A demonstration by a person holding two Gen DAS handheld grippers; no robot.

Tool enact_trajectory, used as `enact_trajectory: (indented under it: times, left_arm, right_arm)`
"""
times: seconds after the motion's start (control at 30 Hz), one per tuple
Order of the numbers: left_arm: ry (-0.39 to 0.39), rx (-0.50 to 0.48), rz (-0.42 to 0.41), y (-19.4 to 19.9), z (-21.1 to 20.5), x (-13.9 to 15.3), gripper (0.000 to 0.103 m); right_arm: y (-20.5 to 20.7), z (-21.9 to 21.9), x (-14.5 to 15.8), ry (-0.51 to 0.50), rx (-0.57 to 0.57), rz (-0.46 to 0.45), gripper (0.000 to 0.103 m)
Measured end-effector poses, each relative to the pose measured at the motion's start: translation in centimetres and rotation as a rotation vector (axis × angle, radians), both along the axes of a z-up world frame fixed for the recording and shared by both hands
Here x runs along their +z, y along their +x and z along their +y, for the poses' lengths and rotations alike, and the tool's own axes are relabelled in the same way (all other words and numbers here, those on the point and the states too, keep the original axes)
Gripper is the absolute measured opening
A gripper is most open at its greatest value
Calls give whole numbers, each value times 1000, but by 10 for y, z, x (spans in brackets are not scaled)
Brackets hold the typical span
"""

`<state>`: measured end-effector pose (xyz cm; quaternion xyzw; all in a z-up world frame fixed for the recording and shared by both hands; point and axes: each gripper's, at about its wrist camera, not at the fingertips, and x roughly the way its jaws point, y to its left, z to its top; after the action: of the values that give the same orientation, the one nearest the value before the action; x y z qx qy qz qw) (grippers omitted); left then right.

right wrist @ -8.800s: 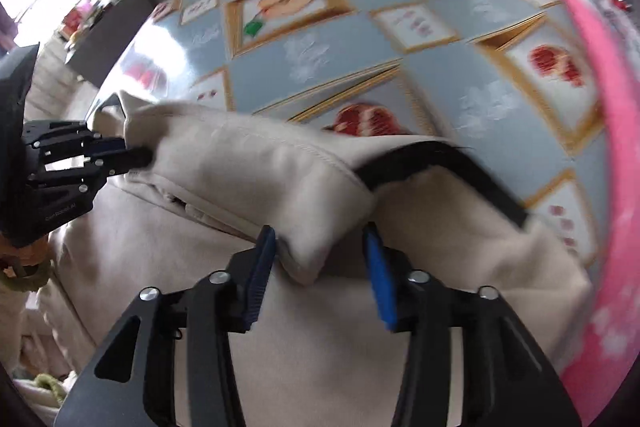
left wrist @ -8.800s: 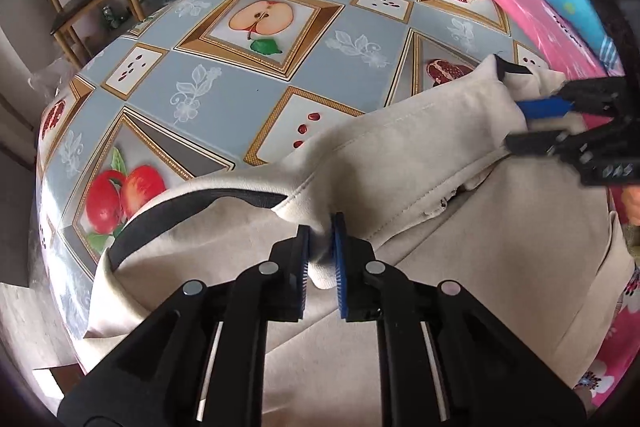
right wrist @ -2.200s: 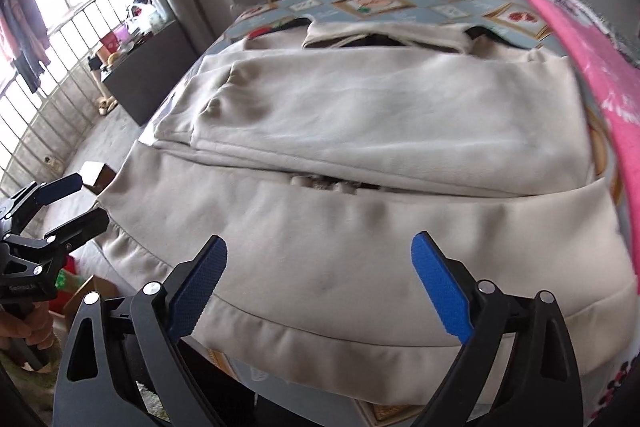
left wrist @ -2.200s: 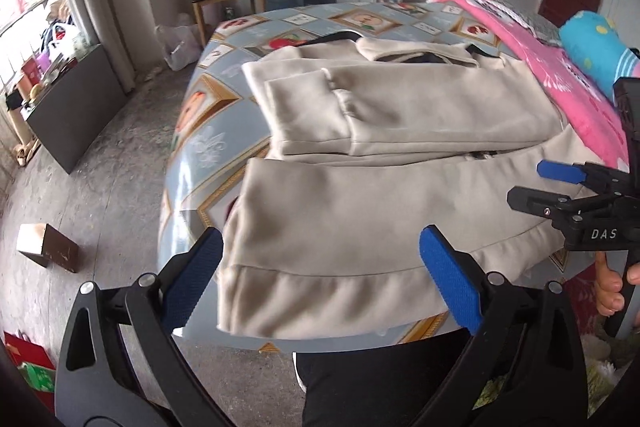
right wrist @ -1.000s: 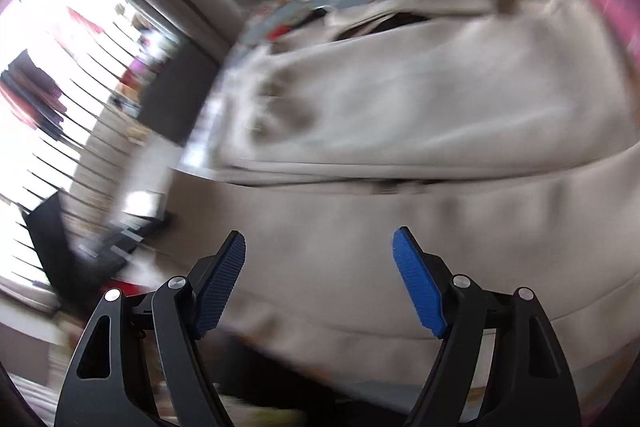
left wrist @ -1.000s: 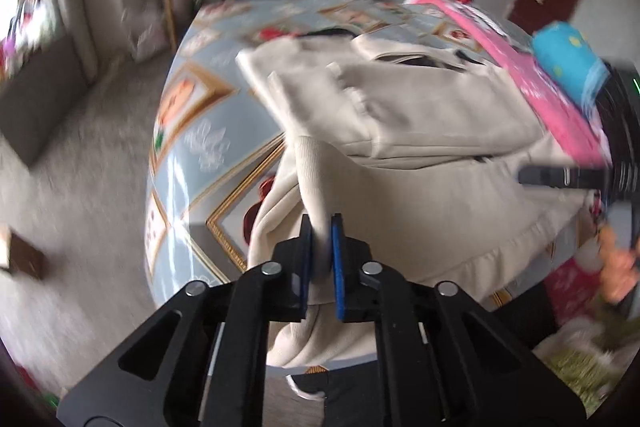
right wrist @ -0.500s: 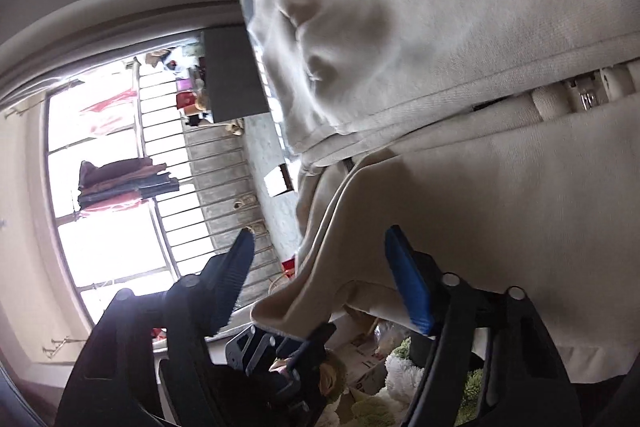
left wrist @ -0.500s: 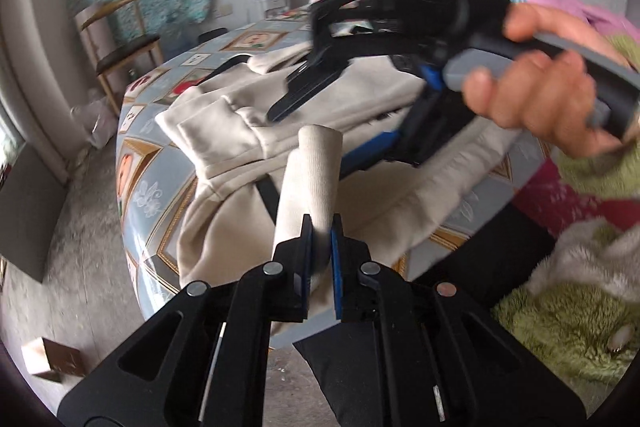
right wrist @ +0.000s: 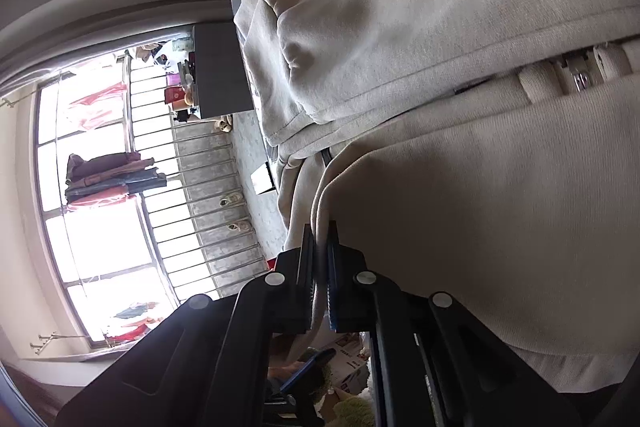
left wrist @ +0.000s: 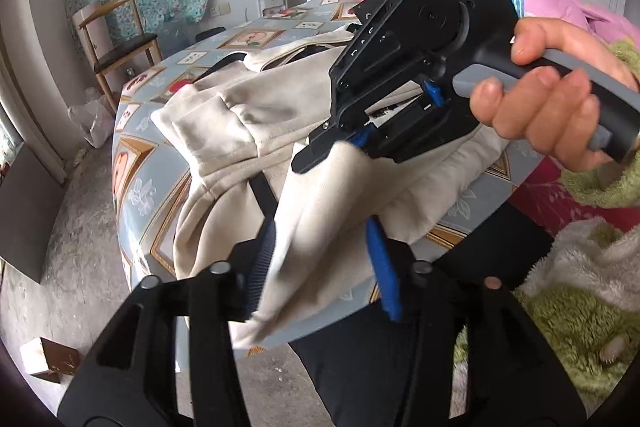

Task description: Fold large clothes

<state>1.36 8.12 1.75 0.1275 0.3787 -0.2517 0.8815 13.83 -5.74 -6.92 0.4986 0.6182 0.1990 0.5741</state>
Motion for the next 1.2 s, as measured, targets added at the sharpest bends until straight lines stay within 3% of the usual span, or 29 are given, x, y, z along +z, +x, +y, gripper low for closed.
enact_trajectory:
  times: [0.2,0.23,0.27,0.3,0.43,0.47,0.57,0.67,0.73,0.77,0.9,1.07,1.2]
  left_arm:
    - [35,35,-9,23,-8,-12,51]
    - [22,43,-2,28,-6,-13,46]
    - [8,45,8,31,-4,-13,29]
    - [-17,45,31,36,-2,-13,20]
    - [-61,47,41,40,1,-11,9]
    - [-56,53,43,41,0,-12,6]
    - [-41,83,60,47,0,-15,5]
    - [-32,132,94,57,1,-17,5]
    - [-21,165,107,62,0,-17,5]
    - [-16,178,112,64,0,-18,5]
    - [-1,238,140,72,1,-25,5]
    - [17,297,162,79,1,-33,5]
    - [29,327,172,83,-1,-36,5]
  right_arm:
    - [8,9,8,8,24,-27,6]
    - [8,9,8,11,25,-28,6]
    - [8,10,8,14,27,-30,6]
    - [8,10,7,20,32,-33,6]
    - [2,1,7,48,21,-56,10]
    - [-1,-3,8,40,16,-72,16]
    - [-17,-30,20,-46,-19,-156,37]
    - [-36,-77,39,-186,-86,-246,38]
    - [-47,-113,54,-323,-135,-288,39]
    - [-56,-141,65,-439,-176,-308,39]
    - [-69,-220,84,-687,-293,-312,39]
    - [-64,-288,66,-601,-367,-263,39]
    - [-53,-305,42,-514,-359,-223,39]
